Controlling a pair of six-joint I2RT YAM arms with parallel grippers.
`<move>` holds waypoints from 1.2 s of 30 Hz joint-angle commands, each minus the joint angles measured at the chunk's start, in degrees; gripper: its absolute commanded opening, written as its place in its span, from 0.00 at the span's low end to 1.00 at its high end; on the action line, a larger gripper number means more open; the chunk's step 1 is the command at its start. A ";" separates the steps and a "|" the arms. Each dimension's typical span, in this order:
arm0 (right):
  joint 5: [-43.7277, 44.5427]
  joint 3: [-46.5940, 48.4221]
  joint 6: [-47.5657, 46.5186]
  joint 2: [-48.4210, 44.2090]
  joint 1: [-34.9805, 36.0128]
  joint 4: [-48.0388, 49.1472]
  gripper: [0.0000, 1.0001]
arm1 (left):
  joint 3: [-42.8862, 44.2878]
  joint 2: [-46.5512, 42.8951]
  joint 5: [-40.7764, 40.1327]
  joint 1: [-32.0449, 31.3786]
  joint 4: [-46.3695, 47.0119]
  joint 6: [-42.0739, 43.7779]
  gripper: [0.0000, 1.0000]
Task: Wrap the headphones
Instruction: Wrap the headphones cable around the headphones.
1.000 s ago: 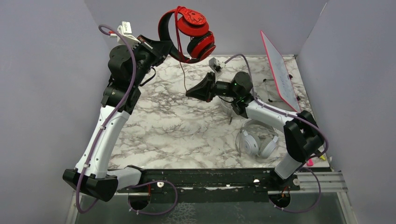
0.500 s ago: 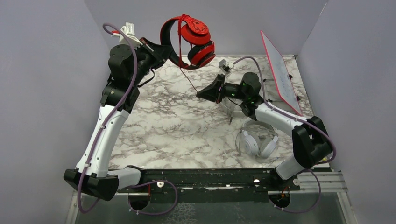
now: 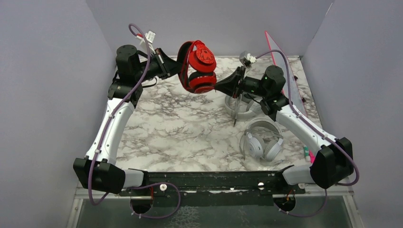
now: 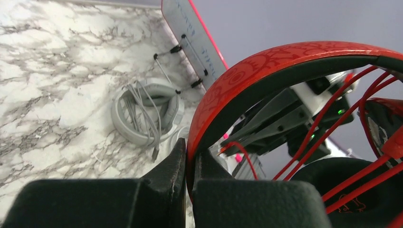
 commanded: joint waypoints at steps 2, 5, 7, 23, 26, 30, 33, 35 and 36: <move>-3.29 4.34 3.76 -2.13 -2.19 -1.49 0.01 | -1.44 -1.38 9.14 0.18 -0.92 10.05 0.00; -6.04 4.60 6.17 -2.46 -3.15 0.28 0.01 | -2.18 -2.00 8.94 0.18 -1.43 13.66 0.00; -7.98 3.93 9.74 -2.61 -4.72 3.50 0.01 | -2.11 -2.37 8.30 0.14 -1.99 15.83 0.00; -13.72 8.73 34.27 3.91 -6.82 21.34 0.01 | -1.82 -1.68 12.80 0.01 0.62 16.92 0.00; -14.00 8.49 42.03 5.38 -6.75 30.50 0.01 | -1.74 -1.04 12.61 -0.48 1.88 16.03 0.00; -13.40 9.94 49.99 7.29 -6.79 39.37 0.01 | -2.65 0.18 12.16 -1.27 2.04 17.22 0.00; -13.79 11.56 52.24 7.93 -6.75 41.23 0.01 | -3.57 -0.96 7.79 -2.65 2.45 22.91 0.00; -14.86 12.33 50.74 7.76 -6.81 39.12 0.01 | -5.44 -3.09 1.66 -4.07 5.07 28.95 0.00; -15.67 12.46 49.29 7.38 -6.74 36.84 0.01 | -6.63 -4.03 -0.63 -4.38 7.47 31.21 0.00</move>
